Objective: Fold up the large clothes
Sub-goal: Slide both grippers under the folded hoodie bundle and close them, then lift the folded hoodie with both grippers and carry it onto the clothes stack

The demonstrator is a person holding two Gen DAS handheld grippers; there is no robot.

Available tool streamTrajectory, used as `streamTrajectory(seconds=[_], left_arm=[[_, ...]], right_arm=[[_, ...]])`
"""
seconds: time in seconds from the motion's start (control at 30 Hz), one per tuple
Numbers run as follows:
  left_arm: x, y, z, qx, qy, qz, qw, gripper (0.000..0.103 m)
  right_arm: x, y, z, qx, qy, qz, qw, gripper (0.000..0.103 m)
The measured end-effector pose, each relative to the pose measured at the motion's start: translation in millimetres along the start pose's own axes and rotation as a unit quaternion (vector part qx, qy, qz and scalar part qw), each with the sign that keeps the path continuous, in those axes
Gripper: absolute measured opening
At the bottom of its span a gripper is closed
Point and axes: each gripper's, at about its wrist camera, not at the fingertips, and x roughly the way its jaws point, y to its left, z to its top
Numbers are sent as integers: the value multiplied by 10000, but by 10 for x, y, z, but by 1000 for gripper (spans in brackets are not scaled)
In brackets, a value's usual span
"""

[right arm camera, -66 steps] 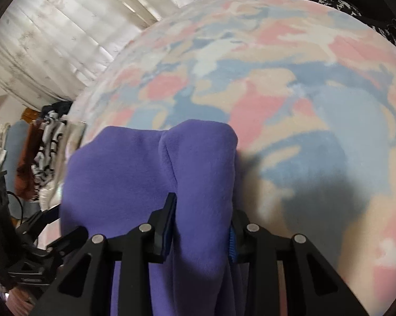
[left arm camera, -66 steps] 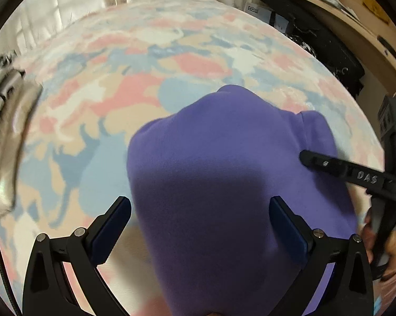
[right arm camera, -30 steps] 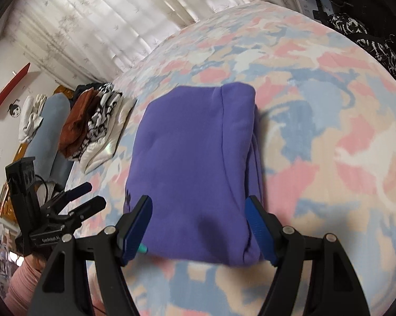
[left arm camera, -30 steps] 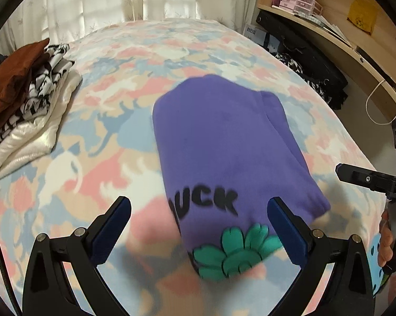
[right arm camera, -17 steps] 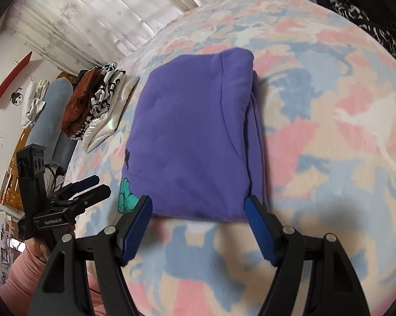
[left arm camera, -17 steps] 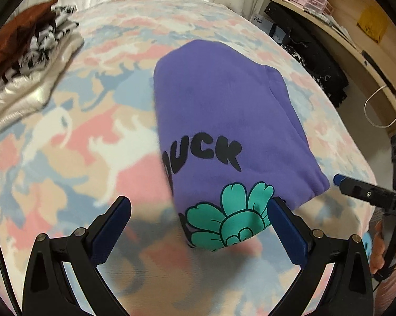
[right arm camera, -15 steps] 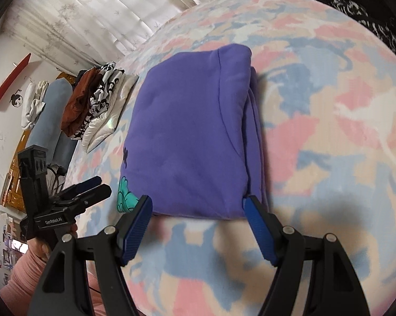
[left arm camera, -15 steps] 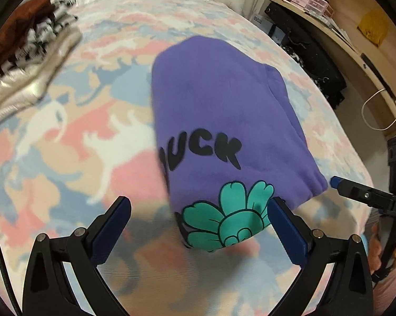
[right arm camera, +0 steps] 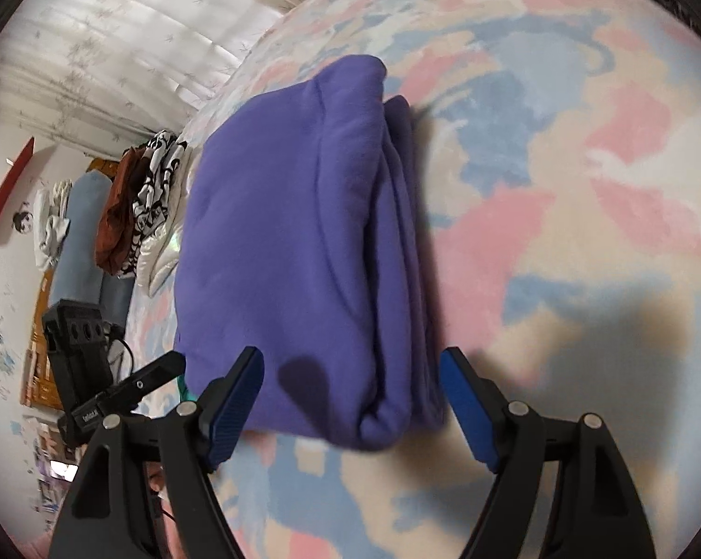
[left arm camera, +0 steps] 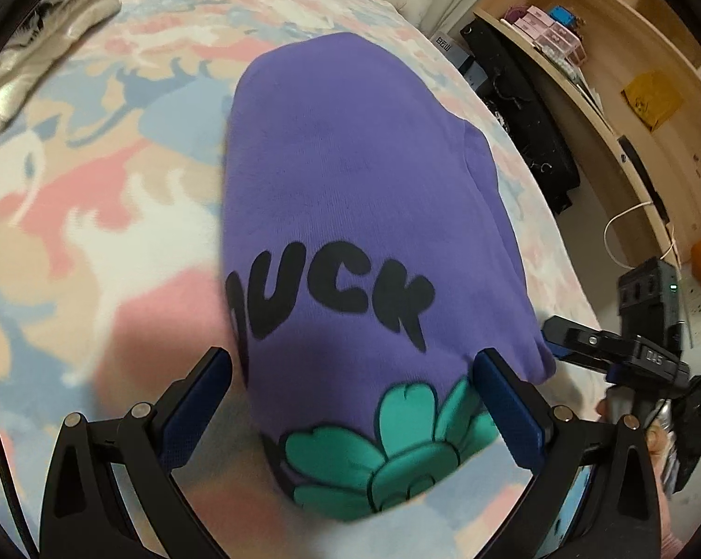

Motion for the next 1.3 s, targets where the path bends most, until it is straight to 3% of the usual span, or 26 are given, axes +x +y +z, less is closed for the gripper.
streamTrajectory(seconds=[0.23, 0.37, 0.73, 0.9, 1.0, 1.13, 1.3], left_arm=[[238, 116, 19, -179, 64, -408, 9990, 103], [340, 173, 15, -198, 59, -601, 9980, 103], [616, 153, 43, -237, 68, -916, 9955, 103], [602, 172, 106, -238, 161, -930, 9952, 103], [614, 118, 192, -248, 228, -828, 9960, 103], [567, -14, 211, -59, 120, -516, 9986, 100], [386, -201, 219, 373, -90, -175, 9991, 92]], right_arm=[[344, -147, 225, 170, 296, 366, 9987, 78], [501, -149, 280, 26, 380, 504, 9980, 84], [726, -197, 453, -22, 237, 1105, 9936, 85], [799, -152, 492, -141, 174, 1144, 9932, 84], [789, -141, 470, -181, 78, 1149, 9932, 76], [743, -157, 439, -194, -32, 1254, 9919, 52], [658, -21, 393, -460, -285, 1122, 9922, 44]])
